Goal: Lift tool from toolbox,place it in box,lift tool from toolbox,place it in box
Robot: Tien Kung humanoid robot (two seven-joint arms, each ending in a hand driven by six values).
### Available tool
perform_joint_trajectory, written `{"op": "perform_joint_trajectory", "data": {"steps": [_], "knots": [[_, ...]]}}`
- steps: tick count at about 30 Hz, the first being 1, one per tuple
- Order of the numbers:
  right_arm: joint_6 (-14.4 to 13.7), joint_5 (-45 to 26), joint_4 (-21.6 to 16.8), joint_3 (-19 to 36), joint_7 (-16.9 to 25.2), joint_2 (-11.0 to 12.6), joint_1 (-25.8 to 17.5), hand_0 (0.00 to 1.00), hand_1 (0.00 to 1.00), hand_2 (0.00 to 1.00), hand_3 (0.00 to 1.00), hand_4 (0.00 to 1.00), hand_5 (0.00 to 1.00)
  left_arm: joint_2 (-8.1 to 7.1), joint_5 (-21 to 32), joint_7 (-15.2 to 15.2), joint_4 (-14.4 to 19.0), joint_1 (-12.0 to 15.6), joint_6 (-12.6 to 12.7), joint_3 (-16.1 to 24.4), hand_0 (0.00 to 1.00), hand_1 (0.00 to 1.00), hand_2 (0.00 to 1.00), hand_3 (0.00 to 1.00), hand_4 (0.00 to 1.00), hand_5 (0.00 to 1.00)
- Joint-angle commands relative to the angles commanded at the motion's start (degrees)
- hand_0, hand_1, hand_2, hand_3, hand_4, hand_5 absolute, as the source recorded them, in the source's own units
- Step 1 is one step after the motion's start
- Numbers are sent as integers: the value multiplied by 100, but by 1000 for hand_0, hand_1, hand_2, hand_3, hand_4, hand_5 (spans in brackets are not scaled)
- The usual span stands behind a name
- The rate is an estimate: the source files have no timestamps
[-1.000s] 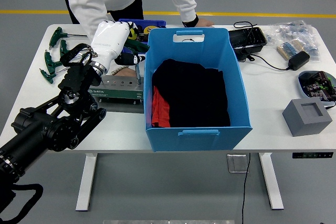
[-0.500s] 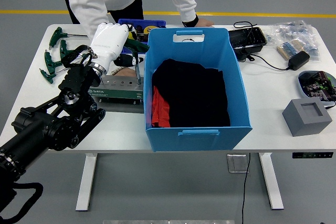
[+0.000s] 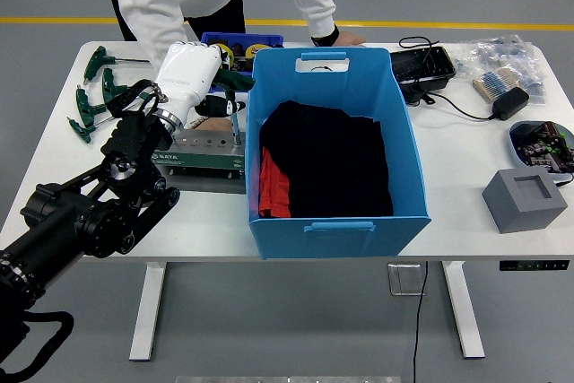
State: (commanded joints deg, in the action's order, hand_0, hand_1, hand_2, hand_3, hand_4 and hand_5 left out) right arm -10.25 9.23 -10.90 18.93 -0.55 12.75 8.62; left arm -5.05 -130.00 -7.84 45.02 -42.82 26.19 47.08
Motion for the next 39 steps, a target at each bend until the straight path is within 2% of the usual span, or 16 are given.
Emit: {"op": "perform_joint_trajectory", "data": {"steps": [11, 18, 31, 34, 35, 39], "knots": [[7, -57, -3, -47, 13, 11, 46, 682, 665, 726, 570, 773, 696, -1, 59, 31, -147, -155, -62, -55, 348, 262, 241, 281, 998, 366], [8, -70, -4, -60, 16, 18, 65, 682, 666, 726, 570, 773, 695, -5, 50, 17, -254, -249, -179, -71, 346, 272, 254, 289, 998, 377], [11, -73, -1, -62, 17, 22, 67, 683, 665, 725, 570, 773, 695, -1, 196, -153, -203, -274, -597, -162, 341, 254, 240, 281, 998, 390], [11, -80, -1, -65, 20, 23, 69, 683, 665, 725, 570, 773, 695, -4, 199, -193, -167, -283, -653, -174, 341, 254, 240, 281, 998, 390], [11, -84, -1, -67, 21, 24, 70, 683, 665, 725, 570, 773, 695, -7, 191, -204, -157, -288, -670, -179, 327, 208, 199, 241, 998, 398], [7, -90, -1, -67, 22, 22, 70, 683, 665, 725, 570, 773, 695, -11, 145, -239, -151, -316, -722, -189, 327, 208, 199, 241, 998, 398]]}}
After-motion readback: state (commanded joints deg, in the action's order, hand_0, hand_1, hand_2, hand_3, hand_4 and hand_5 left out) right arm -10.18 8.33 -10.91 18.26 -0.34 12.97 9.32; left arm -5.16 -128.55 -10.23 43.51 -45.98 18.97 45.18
